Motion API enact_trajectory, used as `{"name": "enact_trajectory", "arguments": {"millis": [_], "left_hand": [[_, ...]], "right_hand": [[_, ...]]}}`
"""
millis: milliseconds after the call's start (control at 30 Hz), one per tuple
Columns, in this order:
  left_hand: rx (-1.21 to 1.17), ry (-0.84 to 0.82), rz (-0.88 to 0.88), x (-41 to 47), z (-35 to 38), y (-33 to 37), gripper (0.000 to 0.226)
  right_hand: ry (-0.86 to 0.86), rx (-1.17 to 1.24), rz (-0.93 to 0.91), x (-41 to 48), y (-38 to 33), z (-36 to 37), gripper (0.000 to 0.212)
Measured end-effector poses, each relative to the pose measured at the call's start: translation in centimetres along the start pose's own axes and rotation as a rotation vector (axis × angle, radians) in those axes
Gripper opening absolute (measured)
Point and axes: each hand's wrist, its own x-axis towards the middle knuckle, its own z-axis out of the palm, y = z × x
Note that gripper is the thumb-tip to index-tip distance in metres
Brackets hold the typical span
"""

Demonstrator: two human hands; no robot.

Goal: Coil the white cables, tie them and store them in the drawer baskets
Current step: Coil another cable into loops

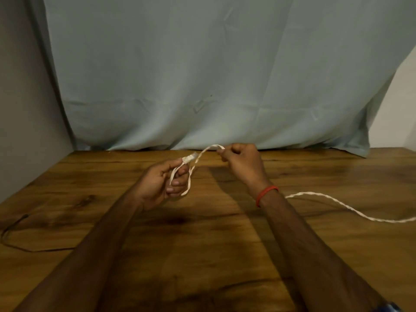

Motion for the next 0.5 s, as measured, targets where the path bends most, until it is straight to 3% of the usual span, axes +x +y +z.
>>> {"name": "enact_trajectory", "arguments": {"millis": [100, 233, 300, 400, 500], "left_hand": [[0.093, 0.013, -0.004, 0.2, 0.5, -0.5, 0.03], [0.139, 0.097, 0.021, 0.1, 1.2, -0.8, 0.027], [0.105, 0.153, 0.077, 0.2, 1.7, -0.9, 0.022], [0.058, 0.234, 0.144, 0.6, 1.7, -1.0, 0.026], [0.071, 0.271, 0.124, 0.6, 1.3, -0.7, 0.038]], "right_hand": [[-0.059, 0.077, -0.127, -1.3, -1.1, 1.2, 0.015], [-0.089, -0.065, -0.5, -3.2, -1.8, 2.9, 0.023], [-0.078, -0.1, -0.579, -3.8, -1.7, 3.9, 0.026], [0.003, -0.006, -0.51, -4.0, -1.3, 4.5, 0.02], [-0.026, 0.243, -0.3, -4.0, -1.5, 4.5, 0.011]]}}
